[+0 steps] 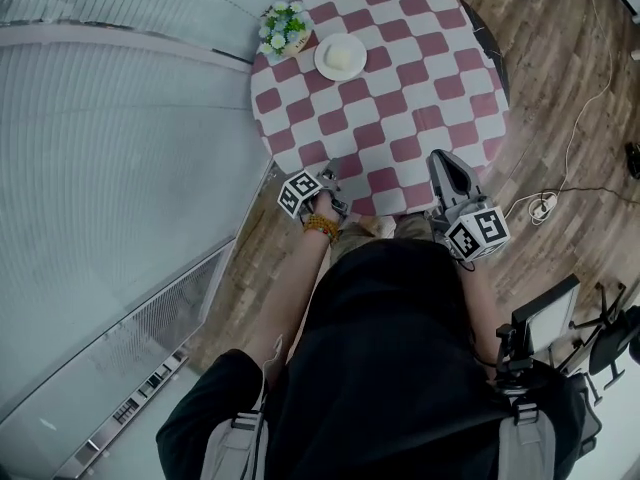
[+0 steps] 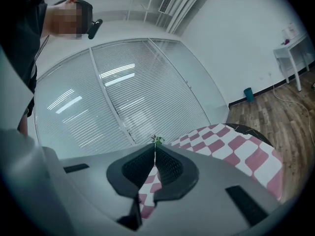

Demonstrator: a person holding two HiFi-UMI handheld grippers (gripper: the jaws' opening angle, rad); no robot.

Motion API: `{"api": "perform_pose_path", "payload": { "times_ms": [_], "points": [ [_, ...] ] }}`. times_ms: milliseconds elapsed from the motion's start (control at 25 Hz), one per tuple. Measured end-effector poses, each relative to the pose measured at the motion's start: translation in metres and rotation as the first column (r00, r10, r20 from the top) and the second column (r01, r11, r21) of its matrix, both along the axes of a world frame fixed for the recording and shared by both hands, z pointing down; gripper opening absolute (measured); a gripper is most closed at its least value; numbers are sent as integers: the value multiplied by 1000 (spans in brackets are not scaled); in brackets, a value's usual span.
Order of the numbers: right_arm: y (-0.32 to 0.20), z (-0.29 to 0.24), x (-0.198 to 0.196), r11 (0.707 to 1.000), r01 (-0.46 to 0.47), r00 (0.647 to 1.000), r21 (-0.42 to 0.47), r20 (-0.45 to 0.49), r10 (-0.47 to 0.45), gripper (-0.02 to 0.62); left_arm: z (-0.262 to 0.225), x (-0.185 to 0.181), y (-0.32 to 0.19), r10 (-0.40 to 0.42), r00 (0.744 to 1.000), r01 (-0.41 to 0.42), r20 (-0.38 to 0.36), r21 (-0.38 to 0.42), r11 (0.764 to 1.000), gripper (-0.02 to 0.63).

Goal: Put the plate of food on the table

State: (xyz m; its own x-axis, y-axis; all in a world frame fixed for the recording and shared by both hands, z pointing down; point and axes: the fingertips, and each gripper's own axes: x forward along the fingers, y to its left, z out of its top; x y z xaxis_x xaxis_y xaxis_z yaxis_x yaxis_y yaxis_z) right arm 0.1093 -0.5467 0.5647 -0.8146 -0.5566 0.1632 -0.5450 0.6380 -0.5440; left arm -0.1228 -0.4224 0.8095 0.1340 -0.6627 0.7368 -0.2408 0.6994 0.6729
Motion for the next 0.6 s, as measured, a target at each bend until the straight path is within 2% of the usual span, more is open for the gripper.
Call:
{"api": "perform_pose_path", "payload": {
  "times_ms": [120,320,600],
  "points": [
    [1,1,-6,1000,18,1000,-2,2,-18,12,-19,5,6,92,995,-94,29,47,995,149],
    [6,-2,-25,997,76,997,11,-12,-76,12,-47,21,16,242,967,-249,81,87,965,149],
    [5,-20,-50,983,155,987,93,-42,-152,12,-86,22,20,280,950,-300,137,163,940,149]
  ]
}}
